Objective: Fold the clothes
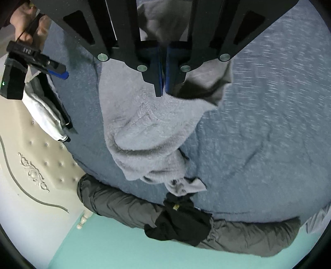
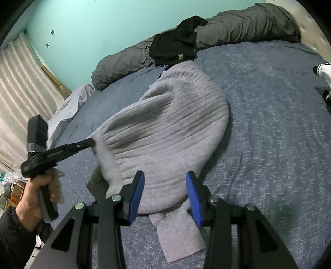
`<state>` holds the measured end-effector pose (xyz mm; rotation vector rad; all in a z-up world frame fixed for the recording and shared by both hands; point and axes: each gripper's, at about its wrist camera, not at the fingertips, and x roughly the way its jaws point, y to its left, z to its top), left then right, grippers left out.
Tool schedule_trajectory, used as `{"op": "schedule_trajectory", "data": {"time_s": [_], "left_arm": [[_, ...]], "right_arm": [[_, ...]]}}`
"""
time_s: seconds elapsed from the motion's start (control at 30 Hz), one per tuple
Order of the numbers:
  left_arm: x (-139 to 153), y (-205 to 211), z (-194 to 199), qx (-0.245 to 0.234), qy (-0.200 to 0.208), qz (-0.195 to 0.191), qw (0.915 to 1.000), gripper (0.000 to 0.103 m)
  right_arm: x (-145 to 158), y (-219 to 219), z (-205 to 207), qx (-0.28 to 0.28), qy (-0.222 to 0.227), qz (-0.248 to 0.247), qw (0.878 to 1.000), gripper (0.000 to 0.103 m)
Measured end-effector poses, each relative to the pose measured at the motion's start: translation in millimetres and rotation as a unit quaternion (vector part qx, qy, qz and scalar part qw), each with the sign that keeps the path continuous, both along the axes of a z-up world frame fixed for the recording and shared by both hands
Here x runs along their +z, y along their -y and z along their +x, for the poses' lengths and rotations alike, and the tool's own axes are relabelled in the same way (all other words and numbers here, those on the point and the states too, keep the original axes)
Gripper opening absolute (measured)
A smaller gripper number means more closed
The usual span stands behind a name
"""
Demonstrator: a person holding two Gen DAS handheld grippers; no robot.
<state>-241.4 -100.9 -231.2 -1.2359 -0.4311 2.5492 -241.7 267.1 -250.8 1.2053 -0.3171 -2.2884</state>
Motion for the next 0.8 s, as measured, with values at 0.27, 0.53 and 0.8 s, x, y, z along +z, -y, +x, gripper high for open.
{"op": "schedule_trajectory", "data": {"time_s": [0.27, 0.53, 0.8], "left_arm": [[43, 51, 37, 0.042, -0.039, 0.023, 0.9981, 0.002], [76, 151, 80, 0.134, -0.066, 0.025, 0.9885, 0.002], [40, 209, 93, 0.207, 0.005, -0.007, 0.9783, 0.003]], "right_arm": [[18, -15, 16, -0.006, -0.011, 0.003, 1.0, 0.042], [36, -13, 26, -0.004, -0.023, 0.002, 1.0, 0.042], [21, 0, 23, 0.01, -0.006, 0.006, 1.0, 0.042]]}}
